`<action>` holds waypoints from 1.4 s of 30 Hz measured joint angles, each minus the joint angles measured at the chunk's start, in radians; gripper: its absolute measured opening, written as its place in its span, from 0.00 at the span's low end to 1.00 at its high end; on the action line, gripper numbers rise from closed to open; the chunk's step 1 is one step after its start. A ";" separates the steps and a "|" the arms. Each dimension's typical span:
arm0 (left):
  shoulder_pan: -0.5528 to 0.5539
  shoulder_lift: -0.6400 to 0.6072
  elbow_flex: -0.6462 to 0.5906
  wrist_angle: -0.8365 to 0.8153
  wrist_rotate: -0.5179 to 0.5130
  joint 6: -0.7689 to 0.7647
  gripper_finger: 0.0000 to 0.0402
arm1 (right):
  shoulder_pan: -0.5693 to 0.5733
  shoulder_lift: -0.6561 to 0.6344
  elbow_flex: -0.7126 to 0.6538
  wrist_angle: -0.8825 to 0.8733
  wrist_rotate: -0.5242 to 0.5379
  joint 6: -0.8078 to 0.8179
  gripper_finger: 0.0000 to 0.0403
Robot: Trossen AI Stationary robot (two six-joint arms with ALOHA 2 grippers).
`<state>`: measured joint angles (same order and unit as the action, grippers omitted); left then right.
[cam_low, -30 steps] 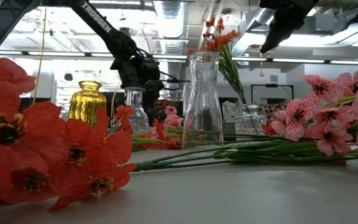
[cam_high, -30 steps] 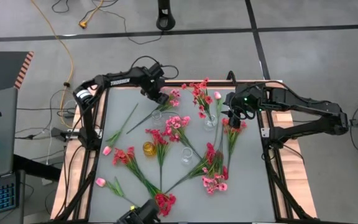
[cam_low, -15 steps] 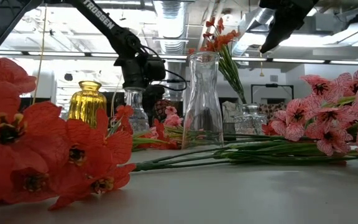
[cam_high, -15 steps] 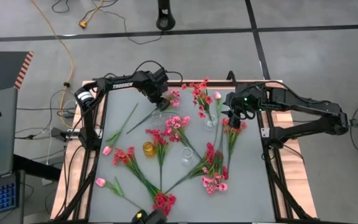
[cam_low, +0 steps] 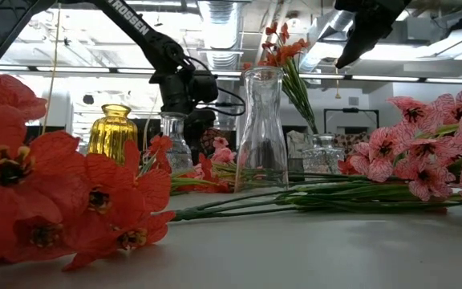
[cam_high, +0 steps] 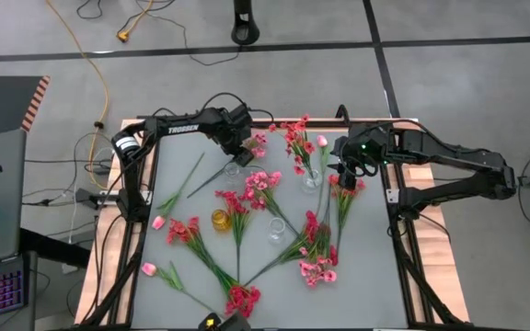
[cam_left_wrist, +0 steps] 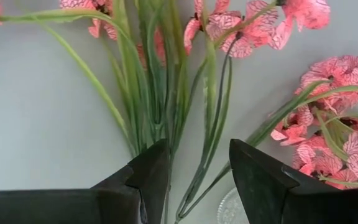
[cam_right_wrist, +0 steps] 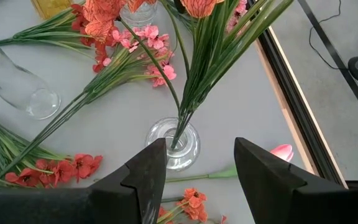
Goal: Sort flowers into vase by color
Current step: Put the top pink flowers into the top left transparent vase
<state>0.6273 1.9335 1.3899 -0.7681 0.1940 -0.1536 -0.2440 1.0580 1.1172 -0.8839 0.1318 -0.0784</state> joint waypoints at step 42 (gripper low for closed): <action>-0.031 0.073 -0.046 0.073 -0.097 -0.075 0.37 | 0.002 0.000 0.000 -0.003 -0.001 0.000 0.53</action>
<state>0.5961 2.0064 1.3443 -0.6948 0.0965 -0.2287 -0.2422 1.0584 1.1172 -0.8865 0.1307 -0.0784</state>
